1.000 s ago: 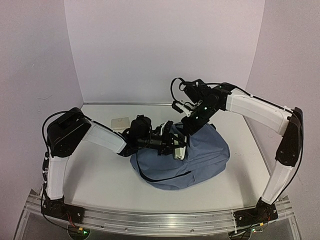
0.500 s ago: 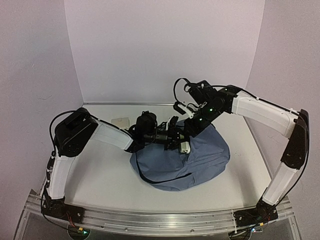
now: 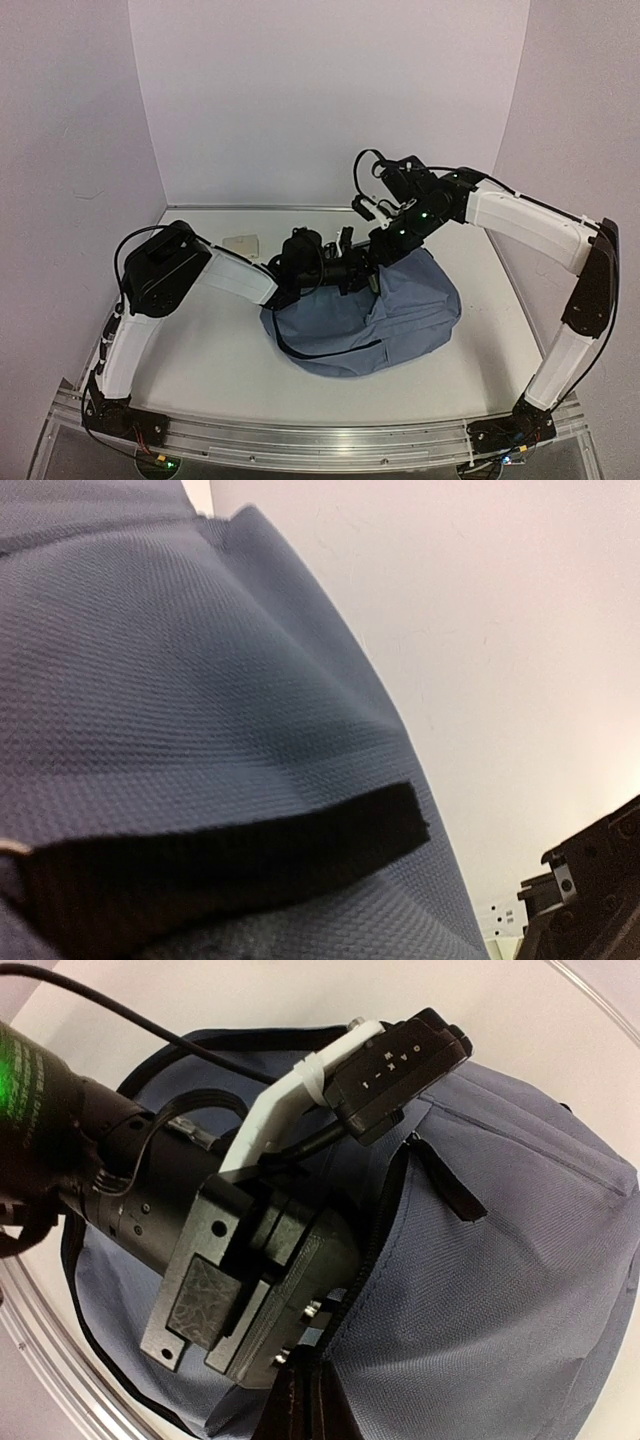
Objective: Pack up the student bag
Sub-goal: Place the stationery in the student bag.
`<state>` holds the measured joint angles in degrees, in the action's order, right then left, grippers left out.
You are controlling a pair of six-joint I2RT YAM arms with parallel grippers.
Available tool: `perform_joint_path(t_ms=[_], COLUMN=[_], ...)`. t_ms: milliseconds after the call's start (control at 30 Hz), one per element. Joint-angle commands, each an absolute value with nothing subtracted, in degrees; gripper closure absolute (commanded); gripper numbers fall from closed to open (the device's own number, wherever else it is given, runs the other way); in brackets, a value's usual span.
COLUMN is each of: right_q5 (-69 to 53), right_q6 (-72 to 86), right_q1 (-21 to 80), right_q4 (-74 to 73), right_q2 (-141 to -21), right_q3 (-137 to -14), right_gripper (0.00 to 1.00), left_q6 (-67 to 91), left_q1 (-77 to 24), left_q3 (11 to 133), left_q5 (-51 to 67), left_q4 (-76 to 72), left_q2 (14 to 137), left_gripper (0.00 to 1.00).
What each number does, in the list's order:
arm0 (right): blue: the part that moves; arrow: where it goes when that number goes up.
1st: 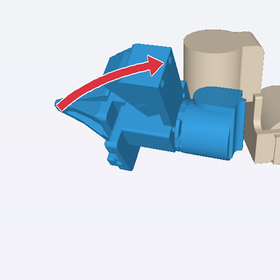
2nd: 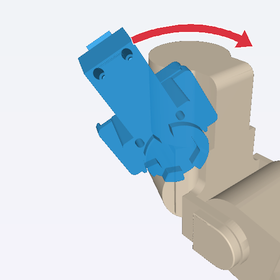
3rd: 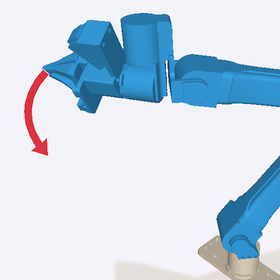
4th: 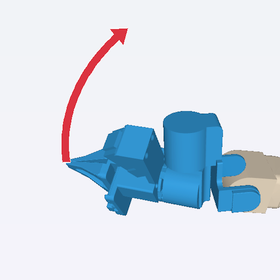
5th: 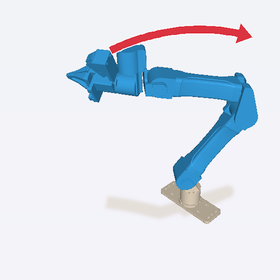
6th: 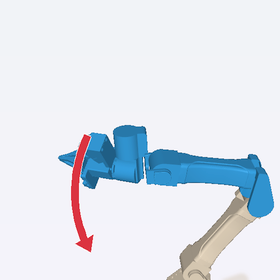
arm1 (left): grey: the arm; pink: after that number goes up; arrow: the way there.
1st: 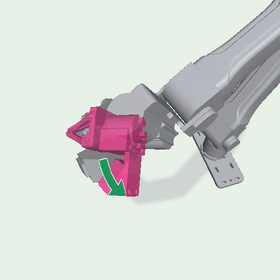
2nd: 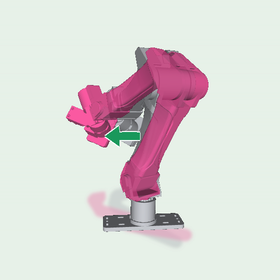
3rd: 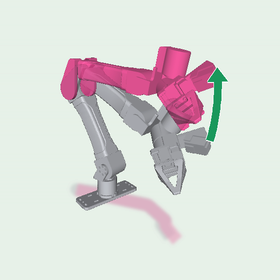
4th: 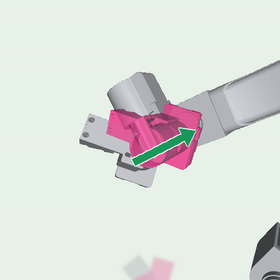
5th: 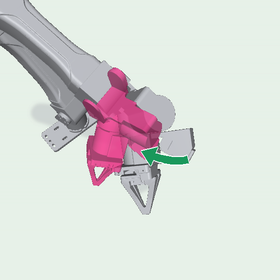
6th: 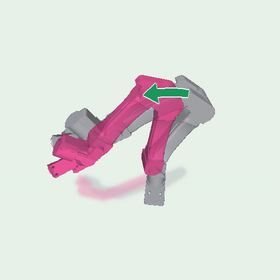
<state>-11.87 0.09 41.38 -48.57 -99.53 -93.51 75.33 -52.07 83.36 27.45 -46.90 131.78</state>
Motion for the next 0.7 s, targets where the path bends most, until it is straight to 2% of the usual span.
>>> perform_joint_path(t_ms=[0, 67, 133, 200, 333, 400, 467, 667], right_q5=[-17.5, -15.7, -15.1, -15.6, -16.3, -16.5, -16.5, -18.4], right_q6=[2.1, 2.1, 2.2, 2.4, 2.4, 2.4, 2.4, 2.3], right_q1=[41.6, 40.7, 39.7, 38.5, 37.9, 37.7, 37.7, 37.7], right_q4=[-47.5, -47.5, -47.4, -47.4, -47.4, -47.5, -47.5, -47.4], right_q2=[-98.3, -98.3, -98.3, -98.3, -98.5, -98.5, -98.5, -98.6], right_q3=[-97.2, -96.5, -95.6, -94.9, -94.6, -94.8, -94.9, -94.5], right_gripper=[1.00, 1.00, 1.00, 1.00, 1.00, 1.00, 1.00, 1.00], left_q6=[76.3, 75.9, 74.1, 72.4, 70.9, 70.6, 70.6, 70.3], left_q1=[-52.0, -52.0, -52.0, -52.0, -52.0, -52.0, -52.0, -52.0], left_q3=[88.4, 84.6, 81.2, 78.5, 76.8, 76.9, 76.1, 78.2], left_q5=[24.7, 24.2, 22.6, 21.0, 18.7, 18.0, 17.8, 18.5], left_q4=[-46.3, -44.2, -40.0, -35.3, -27.1, -23.3, -23.0, -21.3], left_q2=[134.1, 131.5, 127.9, 124.5, 120.8, 119.9, 119.4, 121.2], left_gripper=[0.78, 0.62, 0.50, 0.43, 0.37, 0.38, 0.44, 0.74])
